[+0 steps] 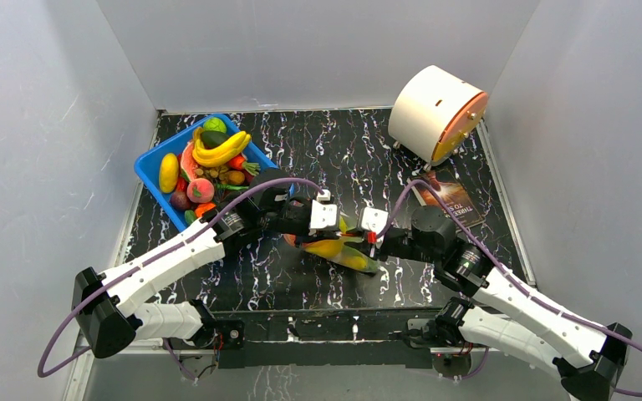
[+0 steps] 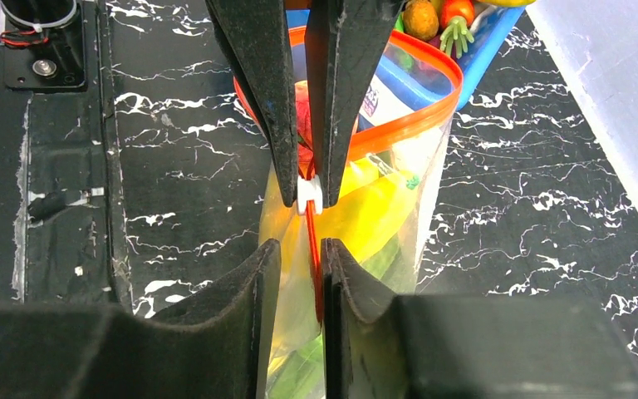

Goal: Place the food in the zip-top bag and seal the zipper
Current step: Zip the zipper food storage bag at the center of the board.

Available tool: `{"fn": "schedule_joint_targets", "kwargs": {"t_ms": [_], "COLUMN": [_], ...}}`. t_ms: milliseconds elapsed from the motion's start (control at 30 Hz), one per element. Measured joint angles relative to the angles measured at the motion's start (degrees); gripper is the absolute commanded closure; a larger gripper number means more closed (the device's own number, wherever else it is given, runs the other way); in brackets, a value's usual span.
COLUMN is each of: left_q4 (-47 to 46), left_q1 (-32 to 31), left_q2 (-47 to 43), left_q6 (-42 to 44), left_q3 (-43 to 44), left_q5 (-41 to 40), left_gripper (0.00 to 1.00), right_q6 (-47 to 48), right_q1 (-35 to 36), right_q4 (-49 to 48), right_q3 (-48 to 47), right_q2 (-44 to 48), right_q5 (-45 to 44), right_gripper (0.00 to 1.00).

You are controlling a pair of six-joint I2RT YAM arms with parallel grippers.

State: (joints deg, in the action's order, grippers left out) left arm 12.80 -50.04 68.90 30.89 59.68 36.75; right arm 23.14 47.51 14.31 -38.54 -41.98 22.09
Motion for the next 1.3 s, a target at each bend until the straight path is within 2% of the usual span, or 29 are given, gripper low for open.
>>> {"fn": "schedule_joint_targets", "kwargs": {"t_ms": [200, 300, 733, 1300], "left_q4": [-0.24, -0.33, -0.63, -0.02], "left_q1": [0.00, 0.00, -0.07, -0.07], "left_q2": [0.00, 0.00, -0.37, -0.44], "left_q6": [0.00, 0.02, -0.04, -0.07], "left_q3": [0.00, 0.00, -0.02, 1.53], "left_q5": [0.37, 0.37, -0.52, -5.20], "left_gripper": [1.00, 1.00, 1.00, 1.00], "right_q6": [0.35, 0.33, 0.13, -4.55], "right_q1": [0.00, 0.00, 0.11, 0.70], "right_q4": [-1.49, -2.56, -2.40, 0.52], "right_q3": [0.00, 0.00, 0.00, -0.46], "right_q2": [-0.11, -0.11, 1.11, 5.51], "right_q5": [0.37, 0.39, -1.55, -14.08], "right_gripper": [0.87, 1.00, 1.00, 1.00]}}
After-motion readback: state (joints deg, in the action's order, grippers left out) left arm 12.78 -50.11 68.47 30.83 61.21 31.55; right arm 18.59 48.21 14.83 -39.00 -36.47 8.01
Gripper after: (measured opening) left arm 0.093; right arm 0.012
